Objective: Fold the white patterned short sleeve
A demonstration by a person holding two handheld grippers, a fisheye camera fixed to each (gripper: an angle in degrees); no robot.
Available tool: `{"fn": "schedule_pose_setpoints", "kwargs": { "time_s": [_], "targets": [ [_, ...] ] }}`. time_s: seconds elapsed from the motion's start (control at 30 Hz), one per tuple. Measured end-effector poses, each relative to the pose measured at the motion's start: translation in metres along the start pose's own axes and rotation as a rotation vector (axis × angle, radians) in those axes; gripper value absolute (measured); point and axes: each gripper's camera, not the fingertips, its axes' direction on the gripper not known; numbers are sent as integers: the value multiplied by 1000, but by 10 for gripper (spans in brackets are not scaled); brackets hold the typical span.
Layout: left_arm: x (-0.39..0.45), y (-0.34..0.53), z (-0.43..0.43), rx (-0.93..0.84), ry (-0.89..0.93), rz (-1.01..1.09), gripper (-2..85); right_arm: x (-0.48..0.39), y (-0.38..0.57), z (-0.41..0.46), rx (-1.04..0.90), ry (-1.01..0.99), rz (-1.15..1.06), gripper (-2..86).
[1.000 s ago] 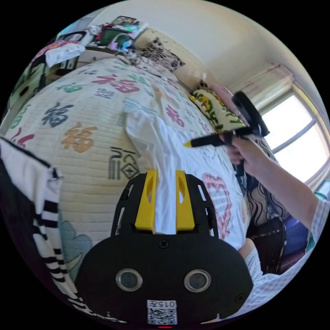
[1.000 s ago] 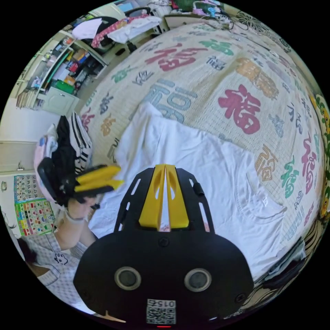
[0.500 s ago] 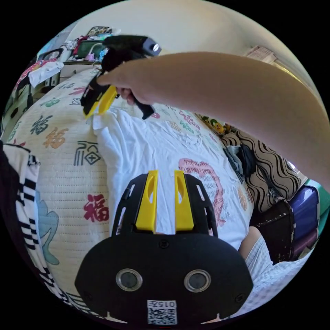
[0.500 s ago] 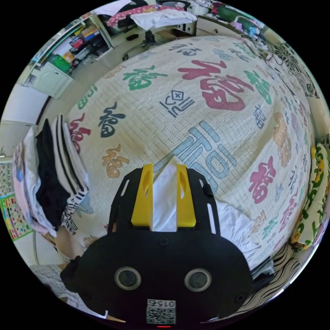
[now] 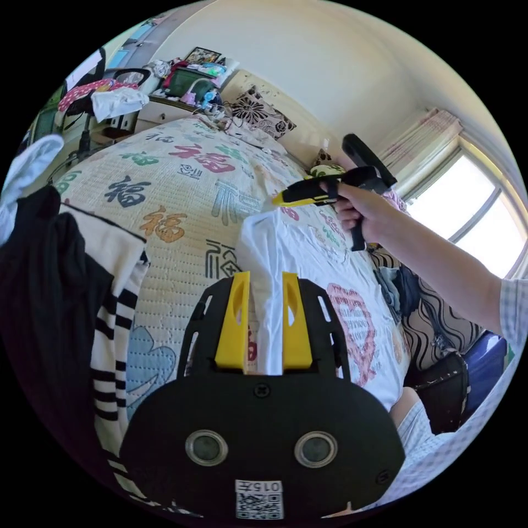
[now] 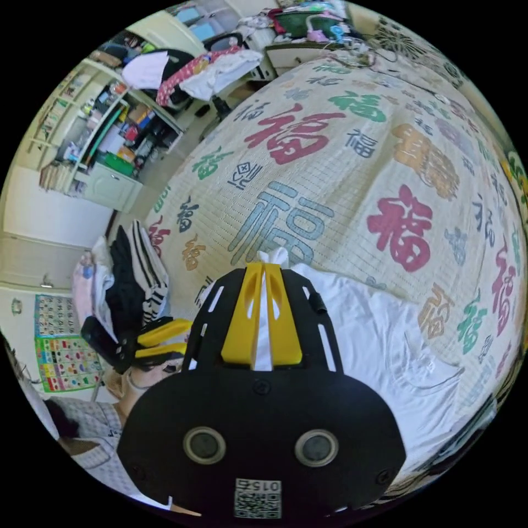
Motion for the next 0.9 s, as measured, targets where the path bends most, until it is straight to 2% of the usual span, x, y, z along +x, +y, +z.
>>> {"fn": "schedule_pose_setpoints", "kwargs": {
  "time_s": [0.23, 0.5, 0.67, 0.77, 0.9],
  "targets": [
    [12, -7, -23, 16, 27, 67, 86, 58, 63, -44, 30, -64, 89, -5],
    [47, -13, -22, -77, 69, 239, 85, 116, 132, -51, 8, -143, 222, -3],
    [64, -16, 1, -154, 40, 308, 98, 125, 149, -59, 14, -180, 256, -2],
    [72, -19, 6, -199, 187, 336, 103, 123, 154, -71, 19, -183, 252, -2],
    [103, -5, 3, -208, 90, 462, 81, 112, 157, -87, 18, -182, 232, -1]
  ]
}}
